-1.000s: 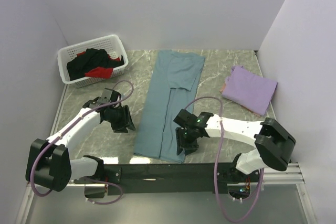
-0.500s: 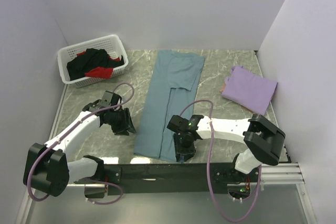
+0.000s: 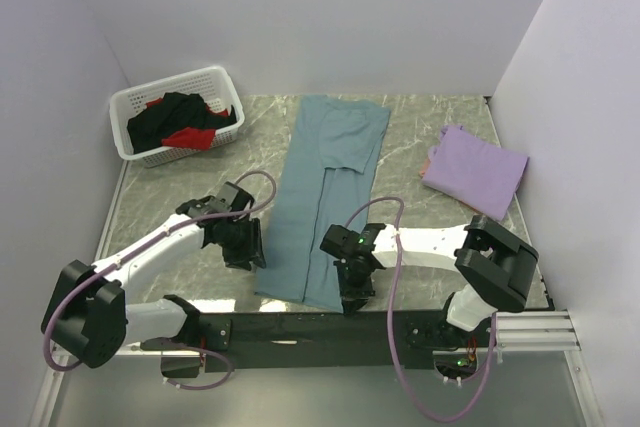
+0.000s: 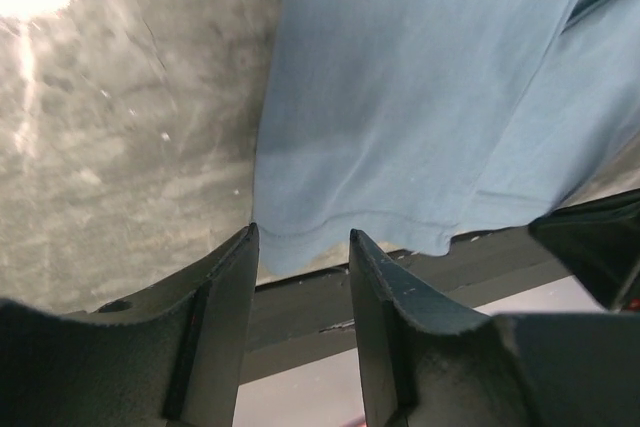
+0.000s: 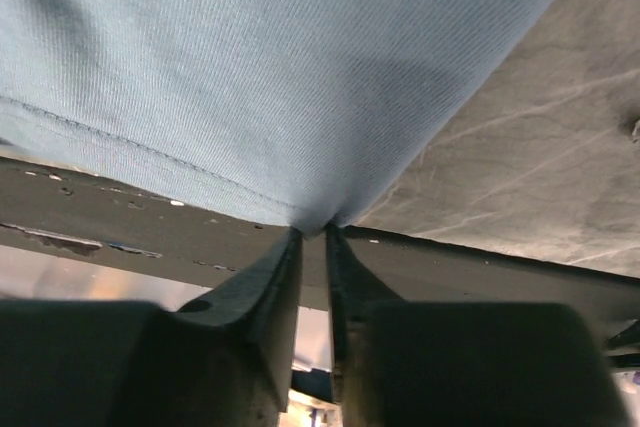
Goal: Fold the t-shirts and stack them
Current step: Fold the tshirt
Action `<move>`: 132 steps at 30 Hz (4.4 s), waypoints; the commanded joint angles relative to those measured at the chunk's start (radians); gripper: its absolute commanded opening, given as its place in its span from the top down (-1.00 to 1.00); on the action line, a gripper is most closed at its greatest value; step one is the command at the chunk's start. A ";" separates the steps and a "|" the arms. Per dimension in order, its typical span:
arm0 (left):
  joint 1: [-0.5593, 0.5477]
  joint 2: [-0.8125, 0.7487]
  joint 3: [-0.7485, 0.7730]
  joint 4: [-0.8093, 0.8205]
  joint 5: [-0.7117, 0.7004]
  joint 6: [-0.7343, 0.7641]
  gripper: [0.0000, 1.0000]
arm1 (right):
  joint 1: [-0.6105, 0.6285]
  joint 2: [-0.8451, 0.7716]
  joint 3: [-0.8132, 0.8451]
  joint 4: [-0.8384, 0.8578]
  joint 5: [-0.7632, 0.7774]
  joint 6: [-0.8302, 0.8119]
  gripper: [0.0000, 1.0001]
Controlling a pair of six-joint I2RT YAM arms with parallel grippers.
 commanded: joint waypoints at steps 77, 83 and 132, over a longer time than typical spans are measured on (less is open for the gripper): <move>-0.175 -0.043 -0.033 0.043 0.002 -0.085 0.99 | -0.053 -0.185 0.067 -0.173 0.148 0.006 1.00; -0.152 -0.045 0.059 0.024 -0.033 -0.070 0.99 | -0.129 -0.220 0.110 -0.196 0.175 -0.014 1.00; 0.182 0.808 0.922 0.155 0.152 0.107 0.99 | -0.711 0.427 0.871 -0.272 0.194 -0.474 1.00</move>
